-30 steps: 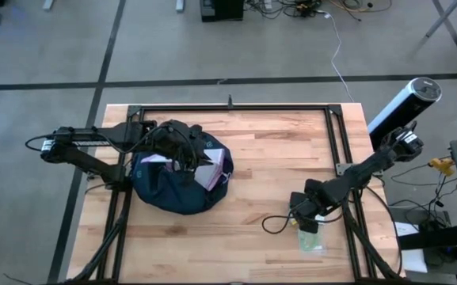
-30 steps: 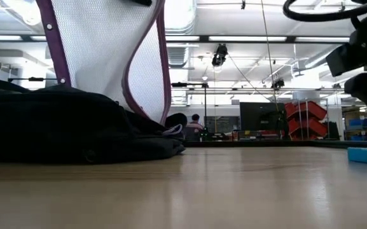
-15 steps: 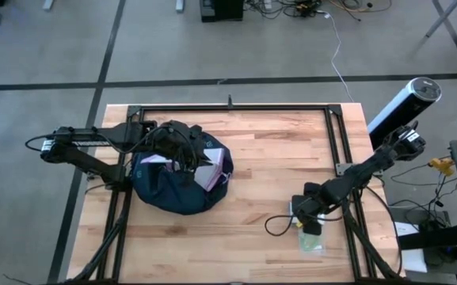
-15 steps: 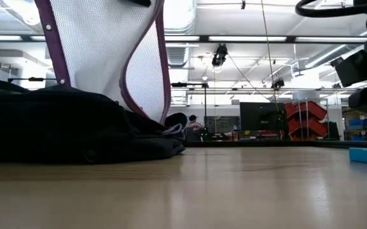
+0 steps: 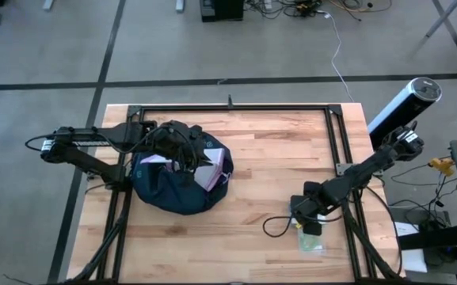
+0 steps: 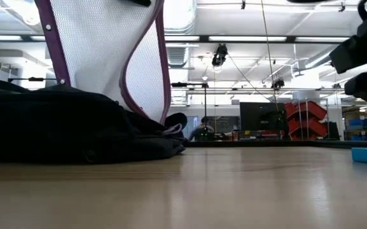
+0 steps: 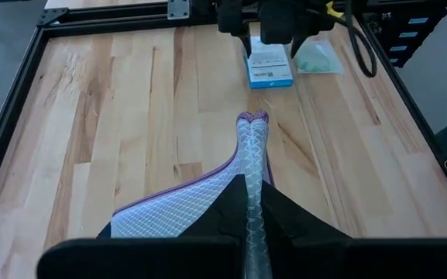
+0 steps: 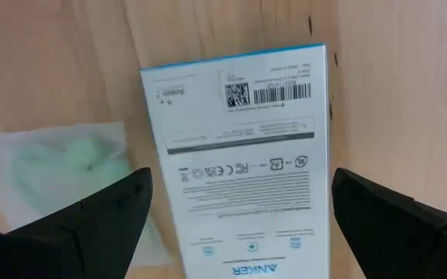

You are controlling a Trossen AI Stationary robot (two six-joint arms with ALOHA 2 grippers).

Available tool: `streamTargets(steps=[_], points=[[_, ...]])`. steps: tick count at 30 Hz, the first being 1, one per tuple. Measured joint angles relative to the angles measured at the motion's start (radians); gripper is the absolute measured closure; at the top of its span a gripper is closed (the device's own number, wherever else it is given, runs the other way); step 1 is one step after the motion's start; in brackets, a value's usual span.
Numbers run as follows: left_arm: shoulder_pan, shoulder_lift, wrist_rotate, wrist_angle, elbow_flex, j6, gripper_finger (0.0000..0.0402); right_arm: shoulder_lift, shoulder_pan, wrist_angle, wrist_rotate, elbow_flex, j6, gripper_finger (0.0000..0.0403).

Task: Unpack backpack
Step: Put the memory card box into the transparent zip bag

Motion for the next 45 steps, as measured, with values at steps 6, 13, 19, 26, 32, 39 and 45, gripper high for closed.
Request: streamTargets(steps=[6, 13, 19, 26, 32, 39, 45], points=[[0.000, 0.000, 0.000, 0.000, -0.001, 0.000, 0.0402, 0.042, 0.030, 0.000, 0.053, -0.002, -0.034, 0.0036], [0.001, 0.000, 0.000, -0.006, -0.002, 0.002, 0.0402, 0.107, 0.025, 0.026, 0.068, -0.013, -0.037, 0.0036], [0.001, 0.000, 0.001, -0.015, -0.004, 0.002, 0.0402, 0.130, 0.027, 0.056, 0.045, -0.017, -0.070, 0.0036], [0.001, 0.000, 0.001, -0.020, -0.004, -0.005, 0.0402, 0.109, 0.015, -0.015, 0.052, -0.012, -0.029, 0.0036], [0.001, 0.000, 0.001, -0.019, -0.004, -0.005, 0.0402, 0.057, 0.016, -0.029, 0.056, -0.007, -0.022, 0.0036], [0.001, 0.000, 0.001, -0.014, -0.004, -0.008, 0.0402, 0.048, 0.014, -0.015, 0.035, -0.022, -0.024, 0.0036], [0.001, 0.000, 0.000, -0.011, -0.004, -0.008, 0.0402, 0.048, -0.007, 0.046, 0.012, -0.093, -0.023, 0.0036]])
